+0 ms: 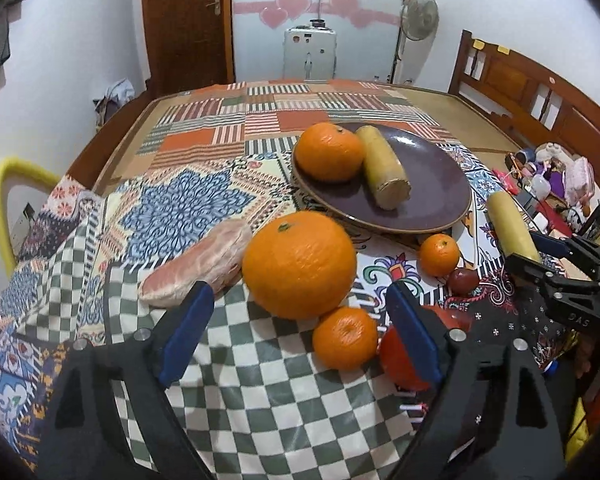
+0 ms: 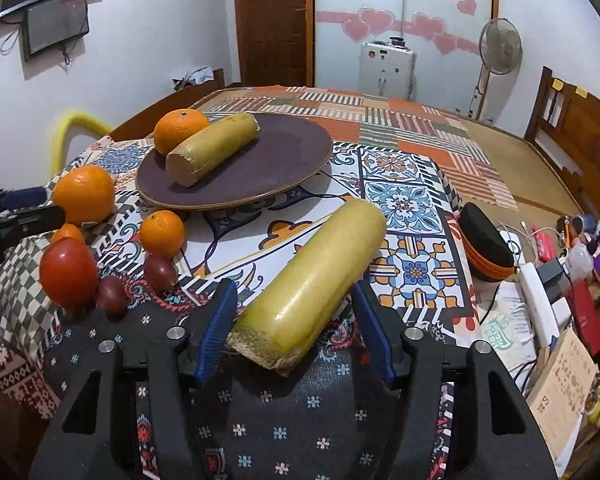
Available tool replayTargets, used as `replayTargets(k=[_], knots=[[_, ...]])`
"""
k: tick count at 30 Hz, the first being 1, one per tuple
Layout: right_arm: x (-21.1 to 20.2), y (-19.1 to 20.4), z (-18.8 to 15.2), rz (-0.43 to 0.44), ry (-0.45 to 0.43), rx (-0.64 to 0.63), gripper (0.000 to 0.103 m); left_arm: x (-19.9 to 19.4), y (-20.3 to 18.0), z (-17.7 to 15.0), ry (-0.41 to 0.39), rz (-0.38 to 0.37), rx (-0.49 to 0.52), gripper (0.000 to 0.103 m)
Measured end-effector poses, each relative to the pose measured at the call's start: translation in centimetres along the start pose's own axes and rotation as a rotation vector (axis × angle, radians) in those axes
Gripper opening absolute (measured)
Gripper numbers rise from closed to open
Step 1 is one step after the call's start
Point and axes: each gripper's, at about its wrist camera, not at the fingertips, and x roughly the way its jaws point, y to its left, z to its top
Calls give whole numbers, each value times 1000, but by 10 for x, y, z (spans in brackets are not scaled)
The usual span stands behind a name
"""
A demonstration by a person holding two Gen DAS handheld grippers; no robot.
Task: Organize fruits
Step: 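Grasp the yellow corn cob with the right tool while the left tool grasps another large orange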
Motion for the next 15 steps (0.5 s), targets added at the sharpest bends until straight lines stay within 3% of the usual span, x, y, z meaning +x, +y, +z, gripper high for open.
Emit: replayTargets(k=[6,15], knots=[[-11,-7,-8,-17,27,-50,34,15,6,7,18,-11,-47,89],[-18,-21,-9,15,55,-36,34,27,10,10,25,-19,-78,88]])
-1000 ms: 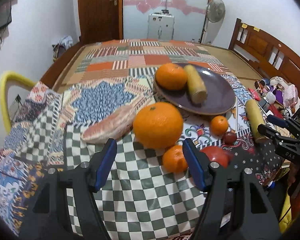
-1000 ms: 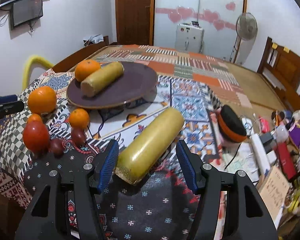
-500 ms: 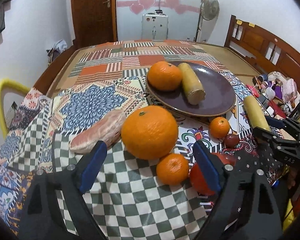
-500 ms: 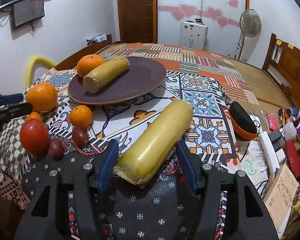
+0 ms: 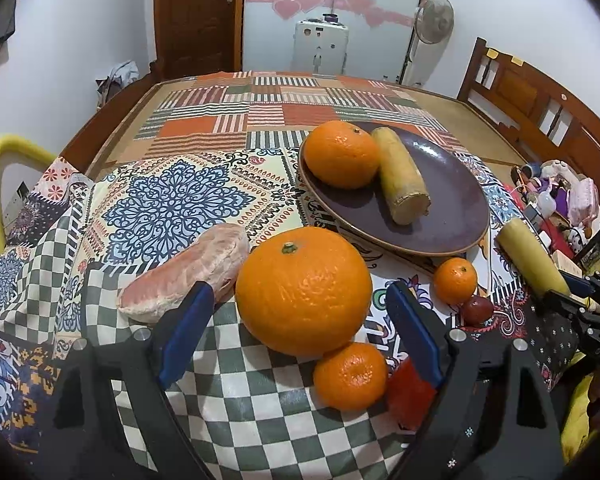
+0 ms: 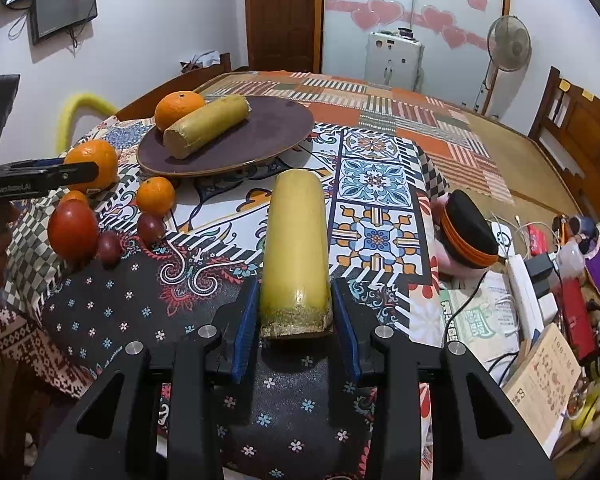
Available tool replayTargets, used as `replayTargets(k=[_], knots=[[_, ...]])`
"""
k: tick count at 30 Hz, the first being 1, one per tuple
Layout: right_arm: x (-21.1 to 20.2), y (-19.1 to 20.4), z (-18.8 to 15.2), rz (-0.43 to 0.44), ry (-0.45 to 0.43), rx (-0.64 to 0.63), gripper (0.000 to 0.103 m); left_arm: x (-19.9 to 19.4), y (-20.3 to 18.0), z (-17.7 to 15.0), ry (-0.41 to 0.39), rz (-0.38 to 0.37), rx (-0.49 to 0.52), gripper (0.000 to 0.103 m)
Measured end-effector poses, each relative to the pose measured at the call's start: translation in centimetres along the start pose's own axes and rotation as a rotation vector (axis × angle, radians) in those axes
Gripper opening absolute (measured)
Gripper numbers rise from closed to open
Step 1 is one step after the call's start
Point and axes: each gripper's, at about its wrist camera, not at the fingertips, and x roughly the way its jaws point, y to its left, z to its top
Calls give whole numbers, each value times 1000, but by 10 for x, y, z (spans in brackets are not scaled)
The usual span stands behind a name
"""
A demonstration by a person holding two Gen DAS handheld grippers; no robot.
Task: Organize fruits
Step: 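Grasp the yellow corn cob with the right tool while the left tool grasps another large orange, then carry the corn with the right tool while the left tool carries the orange toward the plate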
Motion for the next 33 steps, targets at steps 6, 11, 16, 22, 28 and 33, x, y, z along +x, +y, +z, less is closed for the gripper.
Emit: replayTargets(k=[6,11,16,22,28,33], knots=[[11,-5,19,21,-19,21,37,2,-5,1,-13,7,31,88],[30,-6,36,12,-5,8,37,5,-7,3,-17,10,42,83],[43,-11,42,43,17,31,37,10,-4,4,-3,11,17,71],[52,-10,42,72,43,23,37,11,1,5,6,-16,-19,69],[49,-6,43,74,37,23,35,12,-4,6,5,11,8,69],[29,-7,44,72,-17,32,35,9,-2,7,10,-5,-9,69]])
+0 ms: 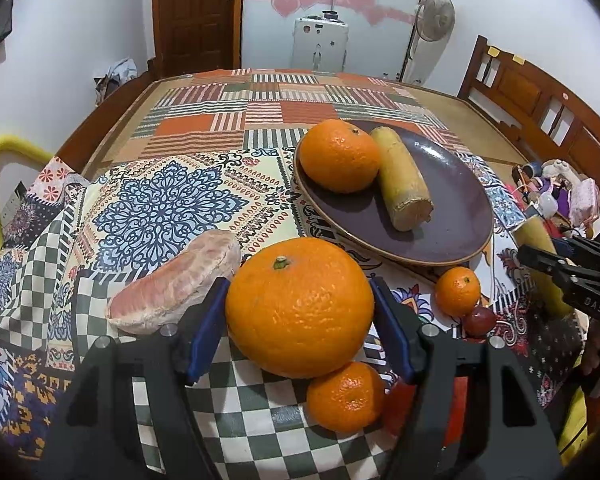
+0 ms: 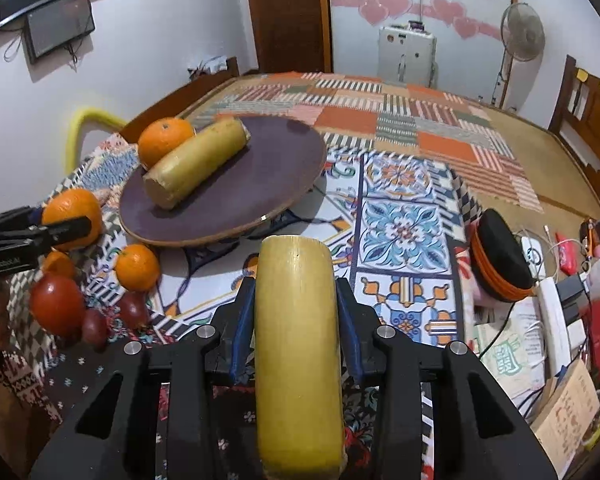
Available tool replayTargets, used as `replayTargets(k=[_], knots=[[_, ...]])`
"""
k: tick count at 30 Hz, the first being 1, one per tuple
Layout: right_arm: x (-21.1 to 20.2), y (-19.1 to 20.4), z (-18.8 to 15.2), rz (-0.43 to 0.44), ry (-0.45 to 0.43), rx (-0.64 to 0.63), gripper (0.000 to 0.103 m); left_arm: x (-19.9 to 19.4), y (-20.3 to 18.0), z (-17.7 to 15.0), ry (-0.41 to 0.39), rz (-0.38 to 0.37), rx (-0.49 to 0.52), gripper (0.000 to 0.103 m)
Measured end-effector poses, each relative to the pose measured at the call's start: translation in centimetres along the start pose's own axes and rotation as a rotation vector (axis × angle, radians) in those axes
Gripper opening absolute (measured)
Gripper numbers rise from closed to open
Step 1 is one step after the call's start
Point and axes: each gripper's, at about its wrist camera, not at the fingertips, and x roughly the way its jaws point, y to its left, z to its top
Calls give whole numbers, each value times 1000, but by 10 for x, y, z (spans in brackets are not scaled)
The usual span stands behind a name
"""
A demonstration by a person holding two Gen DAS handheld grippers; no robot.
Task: Organize fruits
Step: 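Carry the corn with the right tool while the left tool carries the orange toward the plate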
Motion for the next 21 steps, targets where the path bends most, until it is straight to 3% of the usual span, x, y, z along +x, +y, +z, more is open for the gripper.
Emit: replayTargets(k=[9,21], knots=[[-43,10,10,-4,-109,-24,34,-26,-2,7,-60,17,-2,69],[-58,19,27,19,-187,-44,34,-57,-25,25,-161,32,55,69]])
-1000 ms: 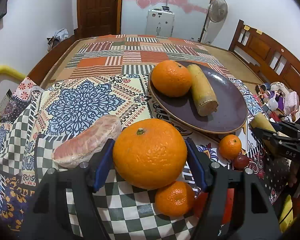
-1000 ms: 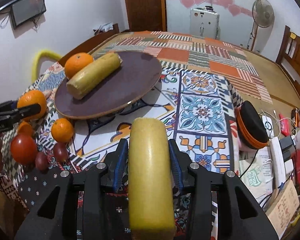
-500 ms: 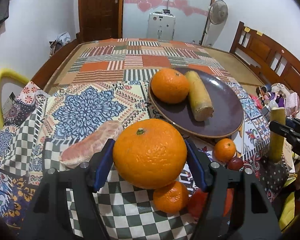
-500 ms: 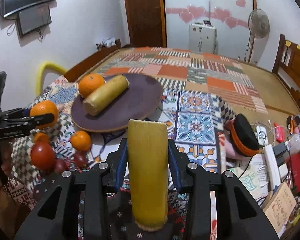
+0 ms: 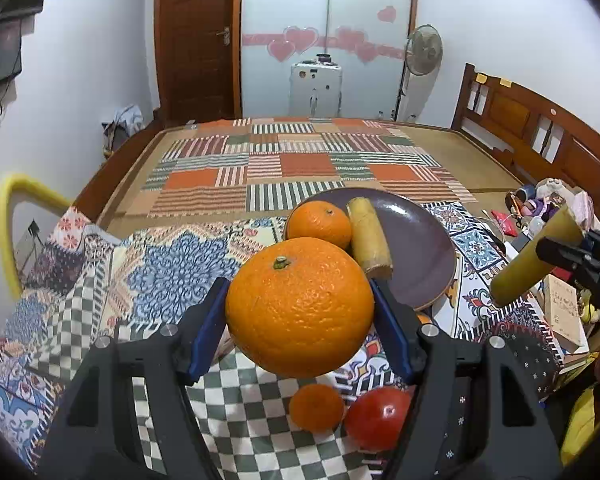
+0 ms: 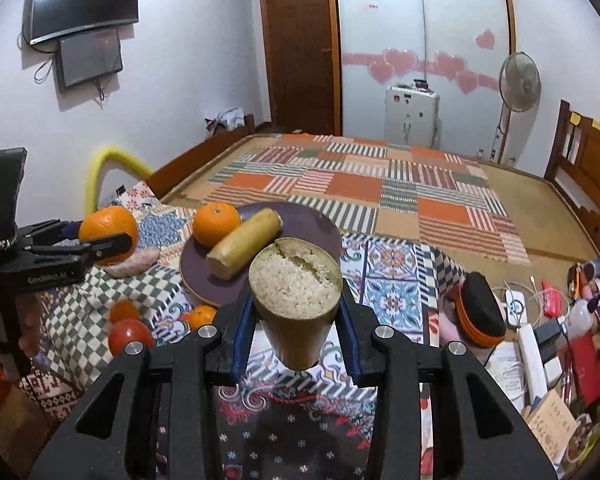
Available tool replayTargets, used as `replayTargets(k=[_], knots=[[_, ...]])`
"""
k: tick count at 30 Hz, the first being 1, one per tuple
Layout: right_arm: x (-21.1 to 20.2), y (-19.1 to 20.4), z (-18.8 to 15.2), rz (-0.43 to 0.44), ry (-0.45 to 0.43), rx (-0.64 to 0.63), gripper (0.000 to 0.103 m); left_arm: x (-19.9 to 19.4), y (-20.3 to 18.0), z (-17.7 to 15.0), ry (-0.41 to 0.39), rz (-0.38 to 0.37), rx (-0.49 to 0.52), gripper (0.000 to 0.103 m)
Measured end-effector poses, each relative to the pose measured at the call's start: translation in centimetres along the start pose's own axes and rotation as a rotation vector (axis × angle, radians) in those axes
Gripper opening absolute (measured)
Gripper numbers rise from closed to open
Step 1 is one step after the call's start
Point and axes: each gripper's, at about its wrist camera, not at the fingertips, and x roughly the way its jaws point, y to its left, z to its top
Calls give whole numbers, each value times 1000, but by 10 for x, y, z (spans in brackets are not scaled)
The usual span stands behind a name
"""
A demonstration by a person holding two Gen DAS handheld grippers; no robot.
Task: Organize fruits
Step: 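Carry the corn with the right tool while the left tool carries the orange toward the plate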
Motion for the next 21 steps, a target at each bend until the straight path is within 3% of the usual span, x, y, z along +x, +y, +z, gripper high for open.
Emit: replayTargets(k=[7,21], knots=[[9,0,7,22,-12,3,34,22,-10,7,22,-39,6,69],[35,3,20,69,-5,-2,34,74,-22,16,90,-33,58,69]])
